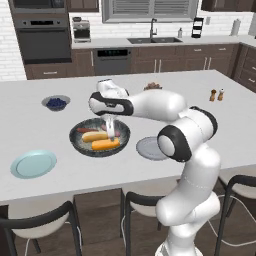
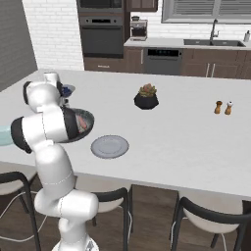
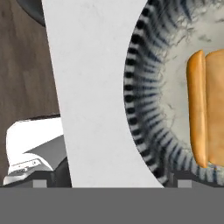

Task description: Place one bun and one sausage from the bowl on each plate.

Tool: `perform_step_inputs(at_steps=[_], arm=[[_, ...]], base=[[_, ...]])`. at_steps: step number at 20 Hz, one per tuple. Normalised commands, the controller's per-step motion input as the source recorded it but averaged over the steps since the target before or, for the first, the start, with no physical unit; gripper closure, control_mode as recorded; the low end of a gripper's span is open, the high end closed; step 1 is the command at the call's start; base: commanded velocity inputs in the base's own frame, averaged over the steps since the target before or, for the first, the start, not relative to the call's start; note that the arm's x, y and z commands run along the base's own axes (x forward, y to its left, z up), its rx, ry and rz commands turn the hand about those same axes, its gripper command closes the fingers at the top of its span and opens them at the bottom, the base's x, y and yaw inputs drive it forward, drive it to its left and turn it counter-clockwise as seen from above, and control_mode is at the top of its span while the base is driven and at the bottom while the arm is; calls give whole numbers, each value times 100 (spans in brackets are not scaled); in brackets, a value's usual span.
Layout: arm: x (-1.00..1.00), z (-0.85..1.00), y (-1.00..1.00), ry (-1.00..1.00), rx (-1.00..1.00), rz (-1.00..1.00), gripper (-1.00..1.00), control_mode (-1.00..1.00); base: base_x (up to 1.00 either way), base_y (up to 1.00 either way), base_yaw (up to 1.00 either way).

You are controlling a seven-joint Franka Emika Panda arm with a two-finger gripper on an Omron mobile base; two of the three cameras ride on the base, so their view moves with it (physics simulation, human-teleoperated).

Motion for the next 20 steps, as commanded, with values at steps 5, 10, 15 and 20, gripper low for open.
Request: perform_step_inputs(at_steps=[5, 10, 15, 20], arm=[[30, -26, 0, -17, 5, 6, -100, -100], [13, -37, 0, -15, 10, 3, -100, -100], [2, -32, 0, -7, 7, 0, -100, -100], [4, -8, 0, -1, 4, 0, -100, -100]], base=[[0, 0, 0], [0, 0, 0], [0, 0, 0], [0, 0, 0]])
